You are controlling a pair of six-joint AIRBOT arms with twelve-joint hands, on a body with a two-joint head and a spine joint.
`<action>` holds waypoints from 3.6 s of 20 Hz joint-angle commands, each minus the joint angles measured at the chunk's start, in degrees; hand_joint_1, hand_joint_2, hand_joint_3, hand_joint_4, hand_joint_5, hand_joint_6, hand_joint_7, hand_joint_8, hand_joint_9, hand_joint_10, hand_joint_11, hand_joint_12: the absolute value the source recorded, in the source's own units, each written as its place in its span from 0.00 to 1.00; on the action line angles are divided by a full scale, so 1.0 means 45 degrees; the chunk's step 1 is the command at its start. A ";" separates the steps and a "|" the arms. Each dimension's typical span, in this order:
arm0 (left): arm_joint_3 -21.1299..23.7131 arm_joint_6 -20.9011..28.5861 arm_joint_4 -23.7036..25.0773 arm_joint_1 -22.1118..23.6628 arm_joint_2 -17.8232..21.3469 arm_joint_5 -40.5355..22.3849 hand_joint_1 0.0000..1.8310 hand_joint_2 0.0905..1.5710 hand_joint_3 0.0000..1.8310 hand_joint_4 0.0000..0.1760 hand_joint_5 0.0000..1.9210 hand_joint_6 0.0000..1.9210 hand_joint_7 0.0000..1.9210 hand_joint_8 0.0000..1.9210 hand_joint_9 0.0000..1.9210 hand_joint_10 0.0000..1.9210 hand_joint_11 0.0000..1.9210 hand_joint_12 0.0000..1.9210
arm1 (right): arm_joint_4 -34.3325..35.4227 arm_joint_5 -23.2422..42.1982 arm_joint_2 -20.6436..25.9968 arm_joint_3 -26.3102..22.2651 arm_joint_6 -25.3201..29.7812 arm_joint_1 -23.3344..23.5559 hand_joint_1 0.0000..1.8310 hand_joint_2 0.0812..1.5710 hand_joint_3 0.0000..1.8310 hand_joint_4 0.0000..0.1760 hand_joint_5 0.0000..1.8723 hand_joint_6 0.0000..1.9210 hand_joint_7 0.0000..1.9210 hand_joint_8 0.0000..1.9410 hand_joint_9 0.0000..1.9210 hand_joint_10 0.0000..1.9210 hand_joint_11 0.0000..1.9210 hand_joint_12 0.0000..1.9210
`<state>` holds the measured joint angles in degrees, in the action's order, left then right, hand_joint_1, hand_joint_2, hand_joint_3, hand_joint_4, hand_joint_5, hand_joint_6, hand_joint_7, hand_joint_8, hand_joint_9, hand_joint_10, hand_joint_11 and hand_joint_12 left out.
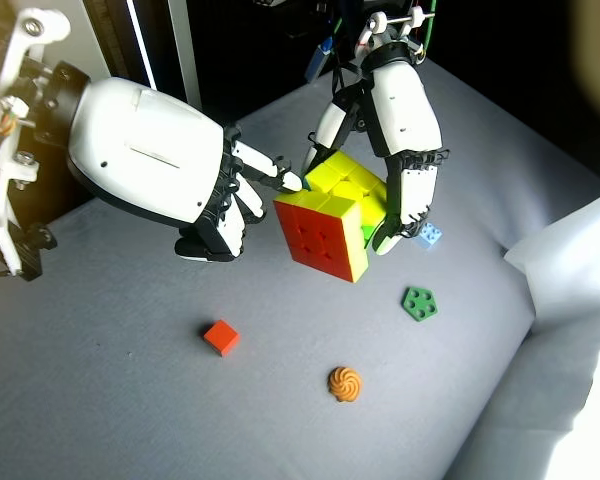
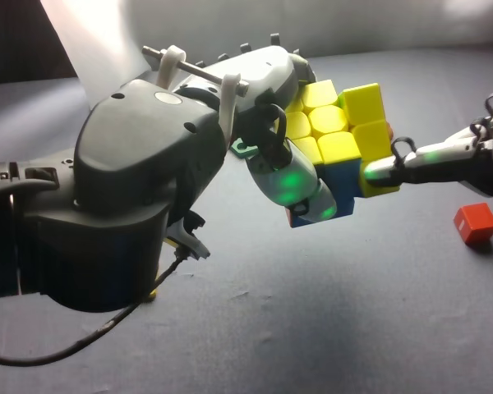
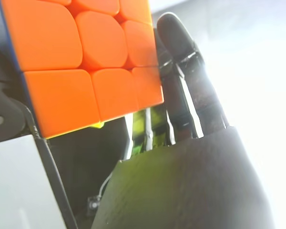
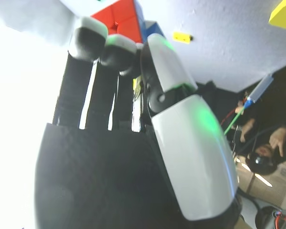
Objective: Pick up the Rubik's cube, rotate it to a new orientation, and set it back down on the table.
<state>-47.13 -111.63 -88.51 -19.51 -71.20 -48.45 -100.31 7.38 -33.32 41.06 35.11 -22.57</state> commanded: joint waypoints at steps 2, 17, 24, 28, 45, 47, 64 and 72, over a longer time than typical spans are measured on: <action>0.0015 0.0309 0.1138 0.0255 0.0036 -0.0002 0.74 0.72 0.00 0.00 0.44 0.52 0.49 0.60 0.40 0.74 0.24 0.68 | 0.0117 -0.0546 -0.0174 0.0041 -0.0077 0.0021 0.80 0.80 0.00 1.00 0.09 0.00 0.34 0.99 0.46 1.00 0.42 1.00; -0.0003 0.0308 0.1109 0.0360 0.0039 -0.0005 0.75 0.72 0.00 0.00 0.44 0.53 0.49 0.60 0.41 0.72 0.27 0.64 | 0.0116 -0.1877 -0.1555 0.0646 -0.0083 -0.0496 0.83 0.78 0.00 1.00 0.12 0.00 0.36 1.00 0.48 1.00 0.45 1.00; -0.0007 0.0285 0.1102 0.0385 0.0038 -0.0005 0.75 0.72 0.00 0.00 0.44 0.53 0.48 0.61 0.41 0.72 0.27 0.64 | 0.0116 -0.2165 -0.1811 0.0853 -0.0102 -0.0788 0.70 0.85 0.02 1.00 0.12 0.00 0.28 0.92 0.46 1.00 0.43 1.00; -0.0036 0.0272 0.1073 0.0416 0.0043 -0.0019 0.74 0.72 0.00 0.00 0.44 0.53 0.48 0.61 0.40 0.72 0.28 0.63 | 0.0114 -0.1548 -0.1792 0.0875 -0.0101 -0.0569 0.70 0.84 0.02 1.00 0.12 0.00 0.29 0.92 0.46 1.00 0.42 1.00; -0.0026 0.0195 0.1011 0.0480 0.0038 -0.0026 0.74 0.72 0.00 0.00 0.44 0.54 0.48 0.61 0.41 0.72 0.28 0.64 | 0.0118 0.0793 0.0631 0.0467 -0.0082 0.0978 0.70 0.85 0.02 1.00 0.08 0.01 0.28 0.91 0.45 1.00 0.41 1.00; -0.0029 0.0195 0.1011 0.0483 0.0038 -0.0026 0.75 0.72 0.00 0.00 0.45 0.52 0.49 0.58 0.42 0.71 0.28 0.65 | 0.0117 0.0790 0.0655 0.0484 -0.0085 0.0967 0.70 0.84 0.02 1.00 0.10 0.01 0.29 0.90 0.44 1.00 0.39 1.00; -0.0055 0.0184 0.1012 0.0506 0.0036 -0.0026 0.74 0.73 0.00 0.00 0.43 0.55 0.47 0.62 0.40 0.73 0.26 0.65 | 0.0116 -0.0349 -0.0087 0.0485 -0.0391 -0.0133 0.72 0.84 0.02 1.00 0.04 0.00 0.28 0.94 0.47 1.00 0.41 1.00; -0.0071 0.0146 0.0957 0.0562 0.0036 -0.0039 0.75 0.72 0.00 0.00 0.45 0.53 0.48 0.61 0.42 0.71 0.28 0.64 | 0.0116 -0.0992 -0.0376 0.0582 -0.0519 -0.0294 0.72 0.84 0.02 1.00 0.06 0.01 0.28 0.94 0.45 1.00 0.40 1.00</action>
<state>-47.46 -111.79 -88.90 -18.13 -71.02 -48.90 -100.25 5.80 -35.07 43.24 33.08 -24.18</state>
